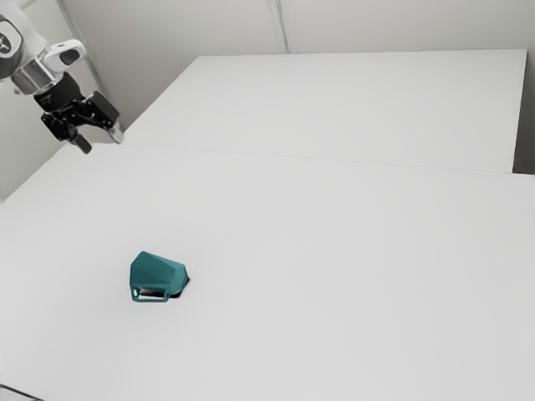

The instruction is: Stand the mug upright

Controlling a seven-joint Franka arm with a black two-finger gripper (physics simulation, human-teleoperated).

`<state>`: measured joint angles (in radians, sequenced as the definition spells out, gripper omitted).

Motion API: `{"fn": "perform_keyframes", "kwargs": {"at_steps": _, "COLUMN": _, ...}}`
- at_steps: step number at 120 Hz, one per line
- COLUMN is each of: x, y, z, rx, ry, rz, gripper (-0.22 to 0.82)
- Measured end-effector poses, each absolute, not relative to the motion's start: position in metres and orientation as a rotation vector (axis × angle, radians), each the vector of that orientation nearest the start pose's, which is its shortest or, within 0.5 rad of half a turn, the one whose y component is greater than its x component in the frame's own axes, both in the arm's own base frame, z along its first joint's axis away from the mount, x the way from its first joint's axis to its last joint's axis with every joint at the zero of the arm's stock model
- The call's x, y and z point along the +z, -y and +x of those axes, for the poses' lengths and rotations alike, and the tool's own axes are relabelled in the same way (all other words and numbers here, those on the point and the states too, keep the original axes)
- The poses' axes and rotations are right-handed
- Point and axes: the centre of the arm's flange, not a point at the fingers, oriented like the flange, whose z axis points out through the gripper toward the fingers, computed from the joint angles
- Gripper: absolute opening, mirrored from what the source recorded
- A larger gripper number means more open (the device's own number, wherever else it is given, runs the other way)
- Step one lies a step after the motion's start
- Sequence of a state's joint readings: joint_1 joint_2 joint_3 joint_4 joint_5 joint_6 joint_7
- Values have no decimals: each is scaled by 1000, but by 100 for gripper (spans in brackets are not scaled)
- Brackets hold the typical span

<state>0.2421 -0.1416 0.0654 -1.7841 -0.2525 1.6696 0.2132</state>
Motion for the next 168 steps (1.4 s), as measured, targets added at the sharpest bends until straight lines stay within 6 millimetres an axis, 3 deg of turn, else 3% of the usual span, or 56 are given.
{"fn": "perform_keyframes", "kwargs": {"at_steps": 16, "x": 591, "y": -151, "z": 487, "rx": -245, "ry": 165, "rz": -3462, "gripper": 60}}
{"fn": "perform_keyframes", "kwargs": {"at_steps": 39, "x": 549, "y": -165, "z": 463, "rx": -320, "ry": 163, "rz": -3590, "gripper": 60}}
{"fn": "perform_keyframes", "kwargs": {"at_steps": 60, "x": 534, "y": -175, "z": 443, "rx": -343, "ry": 235, "rz": -3644, "gripper": 60}}
{"fn": "perform_keyframes", "kwargs": {"at_steps": 97, "x": 463, "y": -199, "z": 412, "rx": -329, "ry": 411, "rz": -3744, "gripper": 60}}
{"fn": "perform_keyframes", "kwargs": {"at_steps": 145, "x": 395, "y": -234, "z": 414, "rx": -481, "ry": 473, "rz": -3809, "gripper": 60}}
{"fn": "perform_keyframes", "kwargs": {"at_steps": 168, "x": 369, "y": -241, "z": 415, "rx": -499, "ry": 448, "rz": -3834, "gripper": 60}}
